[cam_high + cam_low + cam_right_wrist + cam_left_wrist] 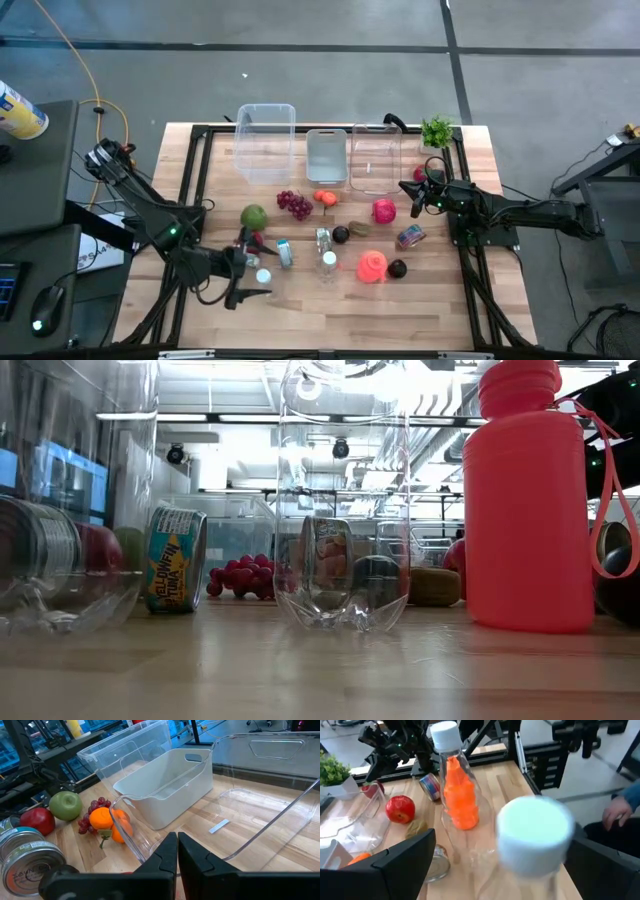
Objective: Pick & Place Food Item
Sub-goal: Put the white bottle into the white bin
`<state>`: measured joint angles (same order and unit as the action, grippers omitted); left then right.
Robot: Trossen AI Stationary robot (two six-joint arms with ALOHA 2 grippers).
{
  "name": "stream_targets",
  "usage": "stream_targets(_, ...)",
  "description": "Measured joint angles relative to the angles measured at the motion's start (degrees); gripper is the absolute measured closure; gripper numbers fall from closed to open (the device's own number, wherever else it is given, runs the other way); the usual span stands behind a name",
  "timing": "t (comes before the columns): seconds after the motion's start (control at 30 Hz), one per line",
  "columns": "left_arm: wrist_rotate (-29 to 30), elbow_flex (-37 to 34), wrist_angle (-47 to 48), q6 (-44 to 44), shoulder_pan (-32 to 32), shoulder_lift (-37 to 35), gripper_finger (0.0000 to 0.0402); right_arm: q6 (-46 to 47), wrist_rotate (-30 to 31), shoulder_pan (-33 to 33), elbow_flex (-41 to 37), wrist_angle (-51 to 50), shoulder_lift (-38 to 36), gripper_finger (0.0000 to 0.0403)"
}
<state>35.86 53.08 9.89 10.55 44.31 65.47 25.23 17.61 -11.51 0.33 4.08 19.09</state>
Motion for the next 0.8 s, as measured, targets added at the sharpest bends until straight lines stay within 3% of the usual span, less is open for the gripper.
stream_targets(0.47,-1.3,0.0,2.7,1.4,0.0,0.0,0.0012,0.0,0.0,0.0,0.0,0.0,0.0,0.0400)
stream_targets(0.8,-1.1,0.0,3.6,1.5,-0.2,0.0,0.0136,0.0,0.0,0.0,0.0,0.0,0.0,0.0400)
